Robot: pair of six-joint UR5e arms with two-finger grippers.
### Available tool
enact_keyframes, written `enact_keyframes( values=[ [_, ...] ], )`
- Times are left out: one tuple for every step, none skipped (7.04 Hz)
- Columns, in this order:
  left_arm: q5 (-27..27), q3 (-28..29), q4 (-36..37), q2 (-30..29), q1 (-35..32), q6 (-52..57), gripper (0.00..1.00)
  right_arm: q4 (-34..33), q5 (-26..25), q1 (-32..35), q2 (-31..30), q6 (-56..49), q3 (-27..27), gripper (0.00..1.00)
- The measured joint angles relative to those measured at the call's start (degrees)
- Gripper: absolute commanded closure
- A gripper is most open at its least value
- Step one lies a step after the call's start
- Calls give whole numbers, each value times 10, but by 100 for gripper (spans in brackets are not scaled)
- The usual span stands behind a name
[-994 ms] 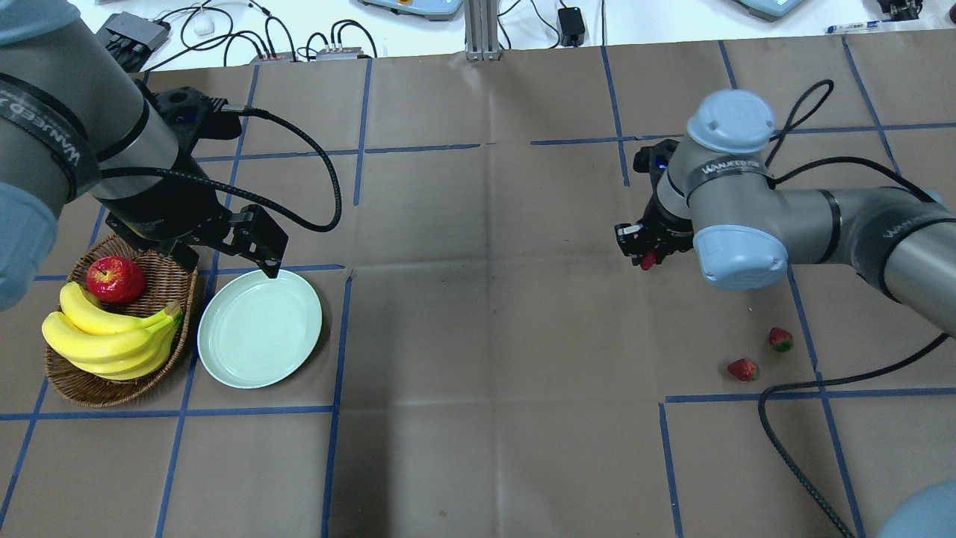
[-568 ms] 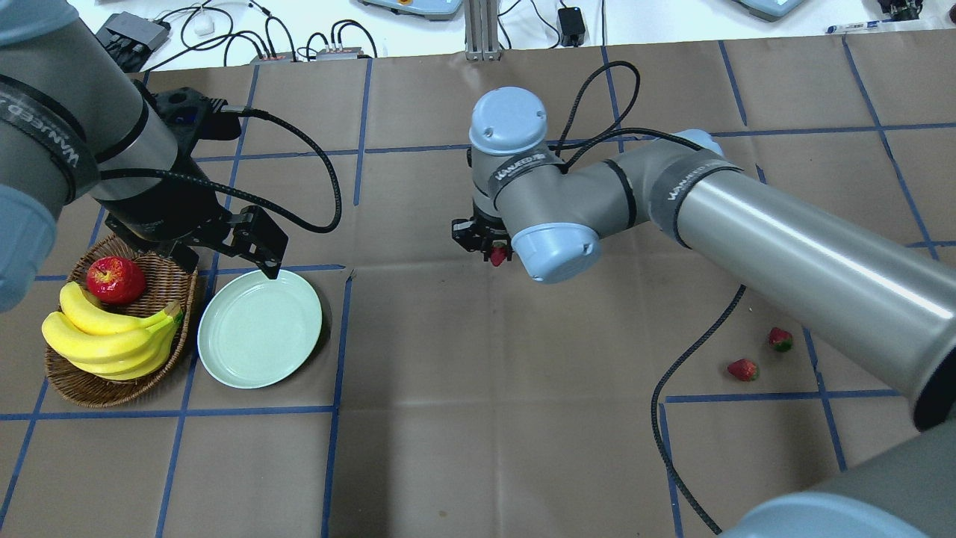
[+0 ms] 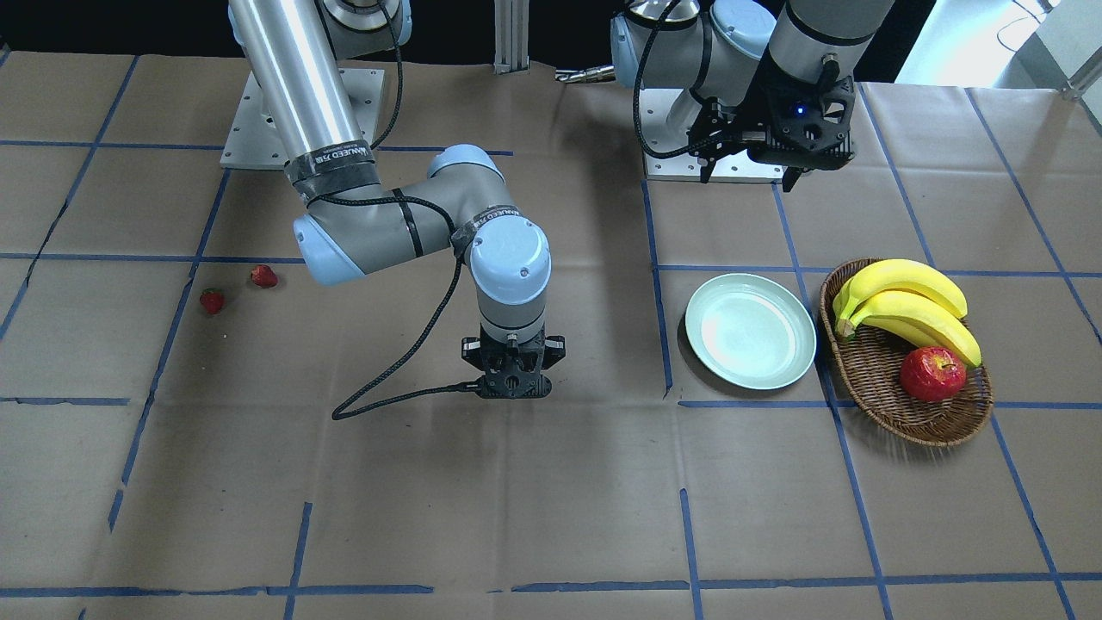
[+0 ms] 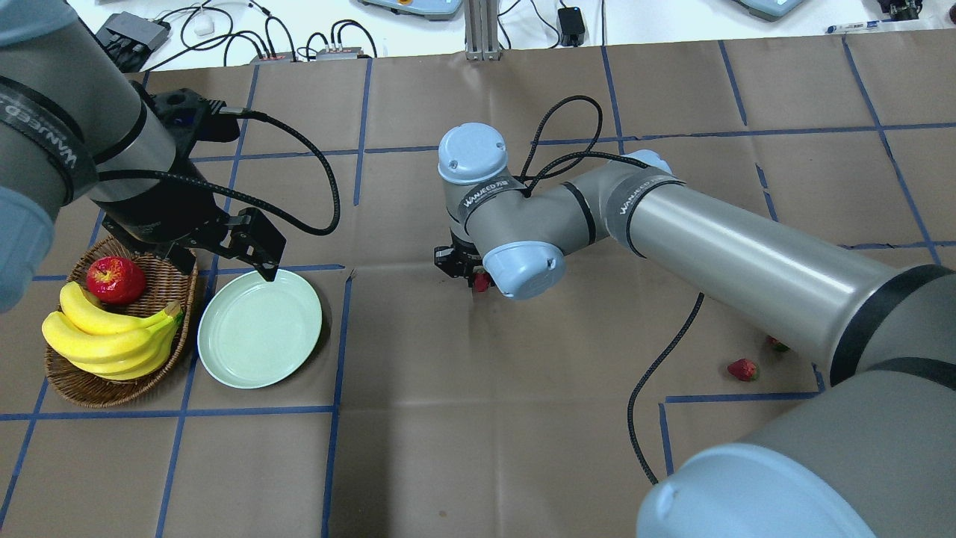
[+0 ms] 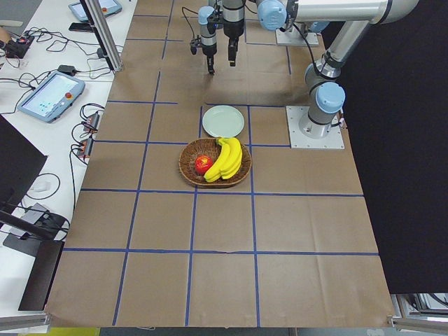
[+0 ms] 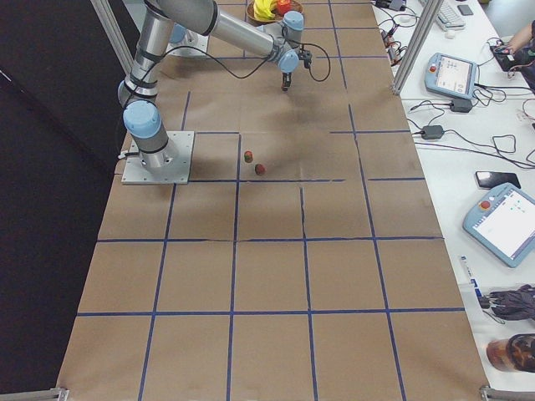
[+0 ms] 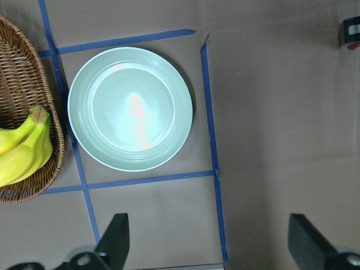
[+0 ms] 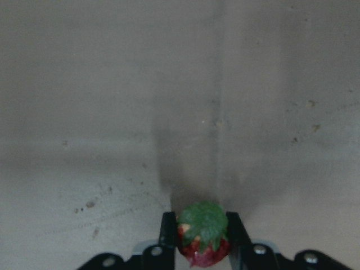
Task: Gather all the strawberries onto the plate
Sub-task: 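Carry the strawberry toward the table center and release it with the right gripper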
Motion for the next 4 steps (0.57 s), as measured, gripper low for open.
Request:
enact_keyframes(
  values=[
    [-3,-5,1,-4,0,-1,0,3,0,-2,-5,1,-2,0],
    [-4,-17,9,-6,0,-1,0,15,-1,-5,-18,0,-3,0],
    [-5,-30,26,-7,0,-1,0,38,0,-15,-41,-9,-2,0],
    [-5,-41,50,-13,0,-7,0,74,-1,-41,-74,-40,0,0]
  ],
)
